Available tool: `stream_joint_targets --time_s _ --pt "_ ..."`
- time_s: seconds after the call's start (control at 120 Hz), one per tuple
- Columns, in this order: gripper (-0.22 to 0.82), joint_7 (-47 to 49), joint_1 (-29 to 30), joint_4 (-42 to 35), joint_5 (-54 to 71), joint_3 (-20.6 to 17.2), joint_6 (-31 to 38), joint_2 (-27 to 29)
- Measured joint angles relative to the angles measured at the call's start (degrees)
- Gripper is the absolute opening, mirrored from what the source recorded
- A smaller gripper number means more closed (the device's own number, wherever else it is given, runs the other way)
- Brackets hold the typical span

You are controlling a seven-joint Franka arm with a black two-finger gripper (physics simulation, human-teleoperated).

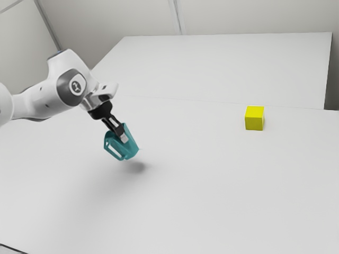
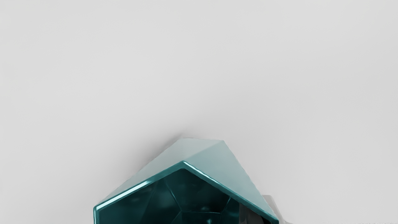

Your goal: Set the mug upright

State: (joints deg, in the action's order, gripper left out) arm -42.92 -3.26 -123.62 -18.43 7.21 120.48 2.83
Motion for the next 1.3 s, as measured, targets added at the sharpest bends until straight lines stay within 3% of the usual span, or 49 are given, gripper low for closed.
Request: stream_joint_targets --time_s 0.275,0.542,1.3 --pt "-0.18 10.7 0.4 -0.5 12.0 -3.7 -0.2 1.5" --pt "-0.18 20.9 0.2 -3.5 19.4 -4.4 2.2 2.7" --pt "-0.18 39.8 -0.7 -10.4 24.6 -5.6 12.3 2.2"
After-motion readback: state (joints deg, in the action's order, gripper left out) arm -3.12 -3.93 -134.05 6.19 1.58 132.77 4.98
